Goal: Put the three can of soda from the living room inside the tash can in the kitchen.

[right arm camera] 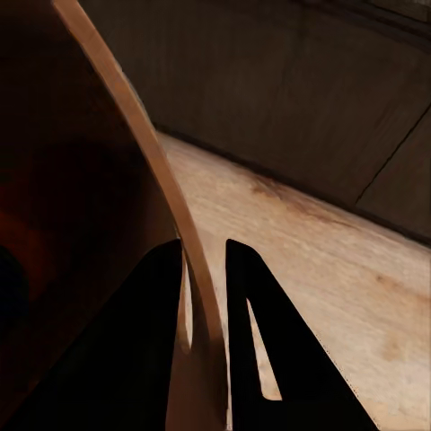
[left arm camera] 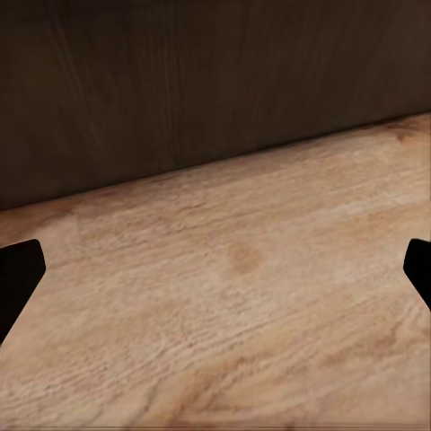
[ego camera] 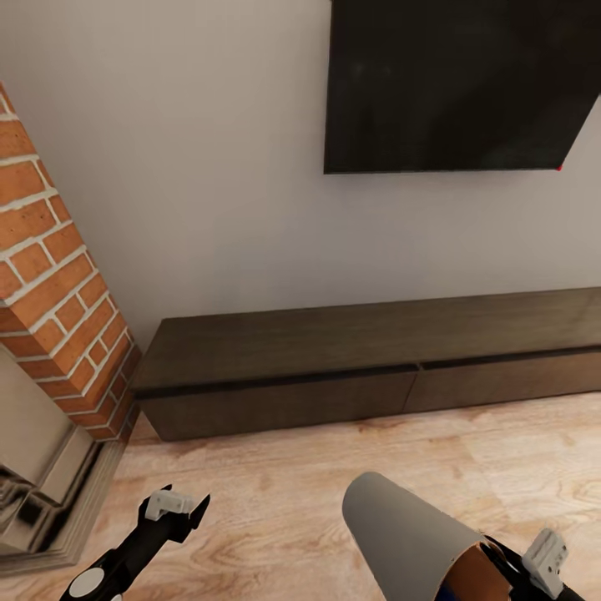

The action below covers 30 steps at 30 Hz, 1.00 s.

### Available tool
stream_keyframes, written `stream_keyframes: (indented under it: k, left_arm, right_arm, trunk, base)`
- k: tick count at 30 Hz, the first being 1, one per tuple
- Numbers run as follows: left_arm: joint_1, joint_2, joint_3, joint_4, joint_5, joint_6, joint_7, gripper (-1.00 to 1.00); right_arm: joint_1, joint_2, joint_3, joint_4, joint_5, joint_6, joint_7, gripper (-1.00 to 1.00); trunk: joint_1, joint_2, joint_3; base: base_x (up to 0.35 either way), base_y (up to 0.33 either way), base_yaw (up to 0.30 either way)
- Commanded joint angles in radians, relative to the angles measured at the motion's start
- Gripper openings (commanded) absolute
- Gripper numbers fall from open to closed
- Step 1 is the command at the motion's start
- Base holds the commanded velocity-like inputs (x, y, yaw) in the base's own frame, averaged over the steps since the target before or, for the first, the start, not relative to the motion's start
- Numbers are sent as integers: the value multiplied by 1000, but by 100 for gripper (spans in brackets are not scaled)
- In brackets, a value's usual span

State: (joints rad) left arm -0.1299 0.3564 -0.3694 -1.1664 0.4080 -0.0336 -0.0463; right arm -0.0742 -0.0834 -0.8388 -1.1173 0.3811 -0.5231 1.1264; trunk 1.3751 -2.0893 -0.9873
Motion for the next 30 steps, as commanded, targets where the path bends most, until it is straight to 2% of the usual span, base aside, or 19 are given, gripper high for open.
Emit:
stream_keyframes:
  k: [1, 3, 8, 11, 13, 17, 20, 26, 30]
  left_arm:
    - [0, 0, 0, 3, 0, 0, 0, 100]
    - [0, 0, 0, 5, 0, 0, -1, 100]
    - [0, 0, 0, 5, 0, 0, -1, 100]
    - [1, 0, 0, 6, 0, -1, 0, 100]
    - [1, 0, 0, 7, 0, 0, 0, 100]
    - [1, 0, 0, 8, -1, 1, 0, 100]
    - [1, -2, 0, 9, -2, 2, 0, 100]
    - [1, -3, 0, 10, -1, 1, 0, 100]
    - [1, -3, 0, 36, -1, 0, 0, 100]
  right_arm:
    - [-1, -16, -1, 17, -56, 9, 33, -100]
    - [0, -36, -1, 52, -81, 9, 58, -100]
    - [-1, -72, -2, 166, -105, 8, 78, -100]
    - [-2, -92, -3, 244, -111, 8, 68, -100]
    - [-3, -99, -18, 271, -113, 10, 31, -100]
    - [-5, -96, -60, 284, -114, 12, -39, -100]
    - [-6, -90, -73, 287, -115, 13, -64, -100]
    - [-7, -87, -77, 288, -116, 14, -81, -100]
    - [-7, -86, -75, 289, -115, 13, -131, -100]
  trunk:
    - [-4, 7, 3]
    - [-12, 21, 10]
    - [-19, 35, 16]
    - [-19, 35, 16]
    - [-19, 35, 16]
    - [-19, 35, 16]
    - [-19, 35, 16]
    - [-19, 35, 16]
    - [-19, 35, 16]
  base:
    - [0, 0, 0]
    - [0, 0, 0]
    - [0, 0, 0]
    - [0, 0, 0]
    - [0, 0, 0]
    - [-56, 0, 0]
    - [-213, 0, 0]
    - [-213, 0, 33]
    - [-44, 0, 159]
